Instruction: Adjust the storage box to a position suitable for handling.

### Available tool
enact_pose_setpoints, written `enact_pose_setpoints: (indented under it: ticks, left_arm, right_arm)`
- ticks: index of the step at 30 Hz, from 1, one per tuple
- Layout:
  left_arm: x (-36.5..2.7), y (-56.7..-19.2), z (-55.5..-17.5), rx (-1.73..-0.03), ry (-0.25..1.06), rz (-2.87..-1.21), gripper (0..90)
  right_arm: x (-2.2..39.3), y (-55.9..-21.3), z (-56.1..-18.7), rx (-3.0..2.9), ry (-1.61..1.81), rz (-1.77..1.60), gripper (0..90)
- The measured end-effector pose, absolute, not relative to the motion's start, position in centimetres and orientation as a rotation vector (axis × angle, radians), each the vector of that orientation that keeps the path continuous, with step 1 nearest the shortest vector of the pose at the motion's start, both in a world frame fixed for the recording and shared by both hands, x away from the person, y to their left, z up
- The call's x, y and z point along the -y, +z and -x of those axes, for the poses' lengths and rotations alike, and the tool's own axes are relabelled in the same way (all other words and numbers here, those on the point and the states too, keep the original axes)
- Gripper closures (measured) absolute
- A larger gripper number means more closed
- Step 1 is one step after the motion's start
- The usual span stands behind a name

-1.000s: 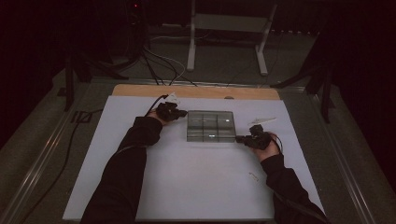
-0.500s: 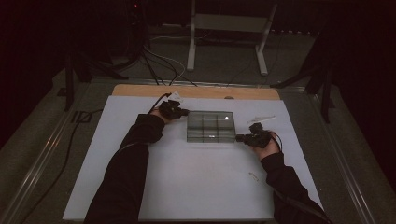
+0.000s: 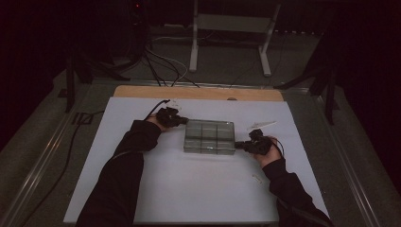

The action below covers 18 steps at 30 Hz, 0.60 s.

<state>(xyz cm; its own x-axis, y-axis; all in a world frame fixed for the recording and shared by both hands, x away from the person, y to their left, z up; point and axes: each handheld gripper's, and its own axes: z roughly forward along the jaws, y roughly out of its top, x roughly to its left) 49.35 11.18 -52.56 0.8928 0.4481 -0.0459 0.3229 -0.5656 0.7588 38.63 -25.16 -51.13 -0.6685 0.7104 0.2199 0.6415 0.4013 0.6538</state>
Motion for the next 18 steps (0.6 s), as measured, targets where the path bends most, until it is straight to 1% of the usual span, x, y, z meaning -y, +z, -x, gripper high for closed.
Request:
enact_pose_setpoints:
  ticks: [10, 18]
  left_arm:
    - [-12.6, -52.4, -45.7, -0.529, 0.158, -2.235, 90.0]
    - [-13.5, -52.3, -43.4, -0.528, 0.133, -2.242, 90.0]
  right_arm:
    - [24.4, -51.0, -36.5, -2.588, 1.112, -1.208, 89.7]
    - [23.7, -51.0, -34.0, -2.631, 1.13, -1.181, 89.8]
